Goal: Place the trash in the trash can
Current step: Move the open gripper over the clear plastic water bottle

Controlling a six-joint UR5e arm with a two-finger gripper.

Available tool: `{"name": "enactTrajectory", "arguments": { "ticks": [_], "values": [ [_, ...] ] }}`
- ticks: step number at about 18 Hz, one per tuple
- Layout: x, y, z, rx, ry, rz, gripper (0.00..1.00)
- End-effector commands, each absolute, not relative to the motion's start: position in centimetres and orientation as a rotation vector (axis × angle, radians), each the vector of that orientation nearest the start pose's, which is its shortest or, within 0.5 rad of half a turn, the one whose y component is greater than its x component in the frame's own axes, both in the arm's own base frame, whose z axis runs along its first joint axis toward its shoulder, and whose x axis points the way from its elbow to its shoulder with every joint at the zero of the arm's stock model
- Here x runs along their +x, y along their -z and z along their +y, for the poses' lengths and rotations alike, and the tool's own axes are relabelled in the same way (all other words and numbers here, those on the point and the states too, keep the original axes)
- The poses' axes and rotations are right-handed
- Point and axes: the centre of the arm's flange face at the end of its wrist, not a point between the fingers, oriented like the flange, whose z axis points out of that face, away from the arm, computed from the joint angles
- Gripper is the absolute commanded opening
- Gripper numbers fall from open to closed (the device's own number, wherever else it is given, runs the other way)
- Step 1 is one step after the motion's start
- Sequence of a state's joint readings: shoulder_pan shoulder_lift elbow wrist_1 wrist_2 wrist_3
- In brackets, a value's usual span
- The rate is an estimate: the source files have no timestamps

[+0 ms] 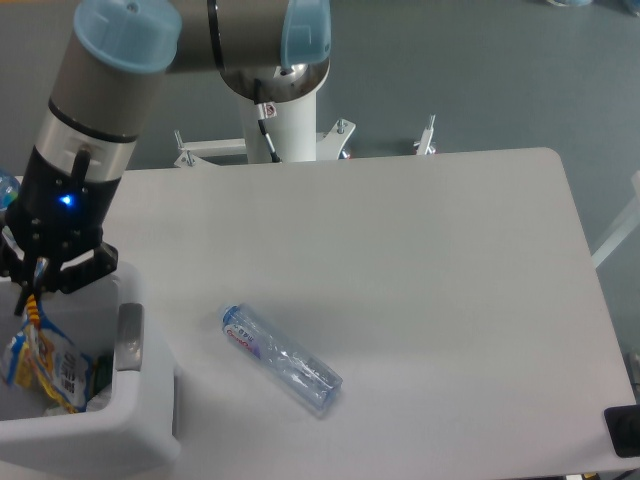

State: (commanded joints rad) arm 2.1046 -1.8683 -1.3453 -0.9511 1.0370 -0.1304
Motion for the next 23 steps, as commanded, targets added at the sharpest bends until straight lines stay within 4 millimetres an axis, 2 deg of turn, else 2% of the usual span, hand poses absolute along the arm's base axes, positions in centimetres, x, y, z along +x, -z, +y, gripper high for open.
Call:
{"name": "enactTrajectory", "arguments": {
  "ticks": [1,2,5,7,10,15,18,21,23],
  "values": [
    [-17.1,-51.8,65.0,-2.385,0.516,-0.617,0.28],
    [-17.3,-51.7,65.2,-2.378,0.508,-0.611,0.41],
    [-18.0,-51.8,65.4,-2.352,0.454,-0.585,0.93],
    [-19.3,-52.4,64.8,-2.337,0.434,-0.6,1.0],
    [-22.7,-53.0,63.2,-2.305,0.409,-0.677,1.0],
    [-31.6,-52.2,58.3,-2.243,0.351,-0.886,1.0],
    [-36.3,-51.0,55.2,-2.244,0.177,-1.036,1.0],
    [-39.0,-49.2,53.1,-2.281,-0.041,-1.158,1.0],
    [-40.4,-47.8,52.2,-2.308,-0.125,-1.192,1.0]
  ]
}}
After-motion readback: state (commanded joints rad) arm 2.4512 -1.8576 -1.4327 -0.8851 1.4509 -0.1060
